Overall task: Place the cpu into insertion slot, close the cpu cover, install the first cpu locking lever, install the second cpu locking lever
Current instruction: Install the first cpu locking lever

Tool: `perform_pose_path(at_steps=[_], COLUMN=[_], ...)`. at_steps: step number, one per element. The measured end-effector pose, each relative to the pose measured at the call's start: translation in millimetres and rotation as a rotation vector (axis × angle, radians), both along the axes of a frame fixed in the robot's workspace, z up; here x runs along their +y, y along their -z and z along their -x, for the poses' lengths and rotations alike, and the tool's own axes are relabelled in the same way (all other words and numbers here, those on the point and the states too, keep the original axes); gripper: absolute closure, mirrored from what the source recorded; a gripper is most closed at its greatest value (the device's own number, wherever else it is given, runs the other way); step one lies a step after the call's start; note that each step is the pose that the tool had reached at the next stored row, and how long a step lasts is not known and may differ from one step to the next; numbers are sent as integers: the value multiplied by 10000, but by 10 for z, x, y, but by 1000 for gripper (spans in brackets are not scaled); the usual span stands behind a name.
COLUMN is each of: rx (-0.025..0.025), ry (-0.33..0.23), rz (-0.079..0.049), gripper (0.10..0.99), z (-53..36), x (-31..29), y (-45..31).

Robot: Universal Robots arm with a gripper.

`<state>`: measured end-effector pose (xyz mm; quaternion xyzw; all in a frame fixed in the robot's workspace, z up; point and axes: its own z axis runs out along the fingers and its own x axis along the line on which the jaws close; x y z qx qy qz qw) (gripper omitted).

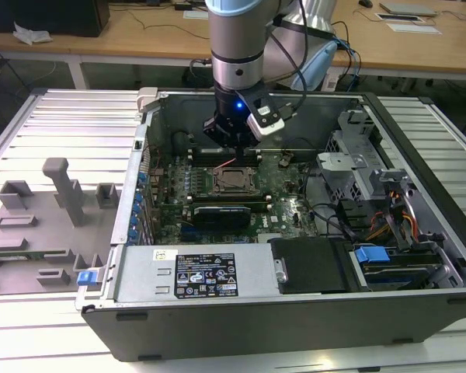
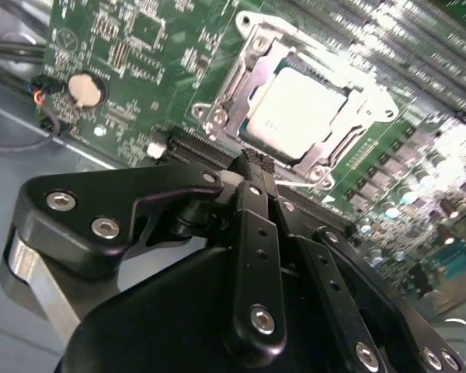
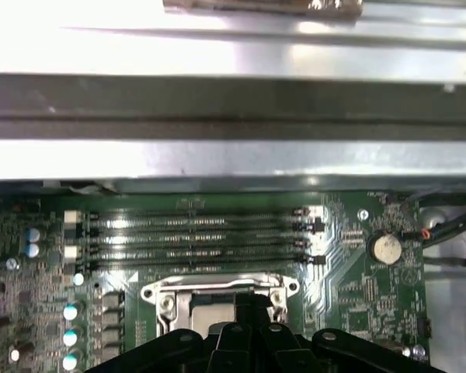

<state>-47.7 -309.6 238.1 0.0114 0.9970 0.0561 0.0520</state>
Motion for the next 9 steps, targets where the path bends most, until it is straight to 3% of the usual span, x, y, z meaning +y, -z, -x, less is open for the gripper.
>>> perform_pose_path(at_steps=[2, 4, 6, 9], rx=[-50, -173, -303, -569], ry=[-1, -1, -5, -5], rz=[-148, -207, -211, -211], gripper=[980, 980, 980, 980], z=[8, 31, 59, 108], x=[0, 0, 0, 1], y=[0, 3, 8, 19])
